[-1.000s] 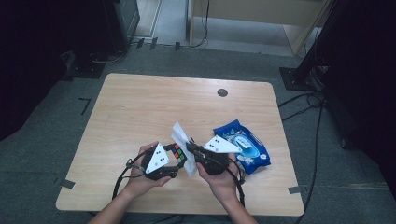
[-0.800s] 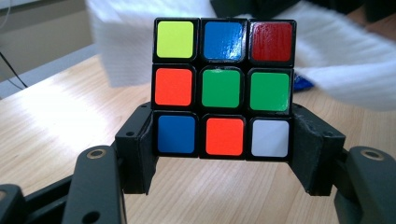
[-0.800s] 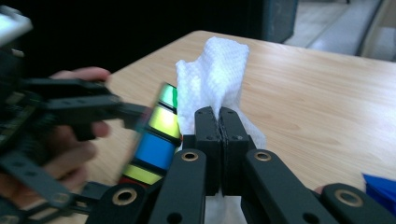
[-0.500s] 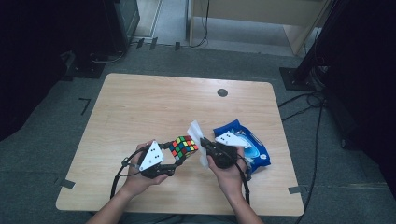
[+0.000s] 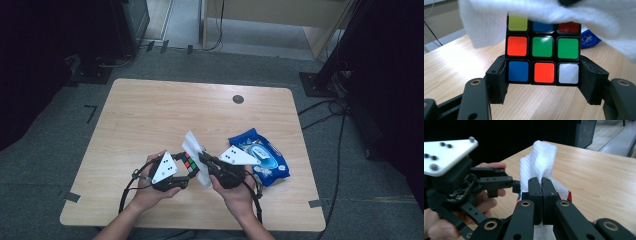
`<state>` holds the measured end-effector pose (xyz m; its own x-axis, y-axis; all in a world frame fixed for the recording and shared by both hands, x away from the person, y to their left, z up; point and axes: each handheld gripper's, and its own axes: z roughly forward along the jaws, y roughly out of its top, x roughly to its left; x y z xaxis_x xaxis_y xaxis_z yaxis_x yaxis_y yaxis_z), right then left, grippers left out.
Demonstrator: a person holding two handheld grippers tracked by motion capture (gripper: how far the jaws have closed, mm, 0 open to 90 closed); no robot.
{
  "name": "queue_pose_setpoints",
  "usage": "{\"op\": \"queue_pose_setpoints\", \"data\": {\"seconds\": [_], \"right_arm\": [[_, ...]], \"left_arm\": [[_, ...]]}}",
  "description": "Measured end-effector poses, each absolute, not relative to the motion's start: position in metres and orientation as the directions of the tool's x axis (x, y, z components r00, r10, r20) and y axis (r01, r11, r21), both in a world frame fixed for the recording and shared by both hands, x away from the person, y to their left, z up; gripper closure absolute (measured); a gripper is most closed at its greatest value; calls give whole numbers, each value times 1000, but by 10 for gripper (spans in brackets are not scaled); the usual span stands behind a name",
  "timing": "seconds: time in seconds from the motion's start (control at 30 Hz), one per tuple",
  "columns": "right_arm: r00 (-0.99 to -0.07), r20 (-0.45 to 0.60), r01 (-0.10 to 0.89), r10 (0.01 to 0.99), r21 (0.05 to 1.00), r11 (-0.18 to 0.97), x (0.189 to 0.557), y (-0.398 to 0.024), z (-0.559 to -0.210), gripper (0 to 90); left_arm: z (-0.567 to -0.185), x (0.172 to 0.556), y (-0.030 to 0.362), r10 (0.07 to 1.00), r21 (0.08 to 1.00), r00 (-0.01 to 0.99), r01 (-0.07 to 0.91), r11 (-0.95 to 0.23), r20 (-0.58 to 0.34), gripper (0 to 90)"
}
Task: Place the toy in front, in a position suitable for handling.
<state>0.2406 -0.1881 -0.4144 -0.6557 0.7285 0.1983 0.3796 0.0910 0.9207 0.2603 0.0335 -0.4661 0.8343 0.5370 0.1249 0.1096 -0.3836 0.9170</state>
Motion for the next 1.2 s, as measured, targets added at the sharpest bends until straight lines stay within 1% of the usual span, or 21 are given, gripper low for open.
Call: {"op": "queue_pose_setpoints", "data": {"seconds": [0.07,0.2,0.43,0.67,0.83,0.97,1.0,1.03,1.17,1.2], "right_arm": [[-636,214,406,741,910,85,244,-191,-418,896],[-602,198,423,774,901,98,253,-200,-427,895],[-540,207,493,816,863,108,268,-213,-447,895],[-472,152,518,868,845,134,277,-227,-460,895],[-445,148,540,883,831,133,281,-233,-468,894],[-451,137,543,882,827,149,282,-232,-472,879],[-451,138,545,882,825,150,282,-232,-472,865],[-451,135,543,883,826,151,282,-232,-473,826],[-438,155,539,886,834,121,282,-232,-469,567],[-436,164,536,885,837,109,282,-232,-467,522]], "left_arm": [[-466,261,34,535,921,837,112,-374,115,348],[-464,261,36,536,923,836,108,-369,116,348],[-462,262,40,543,930,833,107,-351,109,347],[-462,265,44,554,931,826,118,-345,101,347],[-463,265,44,557,932,824,118,-342,100,347],[-464,266,44,560,931,823,122,-345,99,347],[-464,266,44,561,931,822,124,-344,98,347],[-464,266,45,562,931,821,123,-344,99,347],[-464,267,46,566,932,819,124,-341,98,347],[-465,267,46,568,931,817,124,-342,99,347]]}}
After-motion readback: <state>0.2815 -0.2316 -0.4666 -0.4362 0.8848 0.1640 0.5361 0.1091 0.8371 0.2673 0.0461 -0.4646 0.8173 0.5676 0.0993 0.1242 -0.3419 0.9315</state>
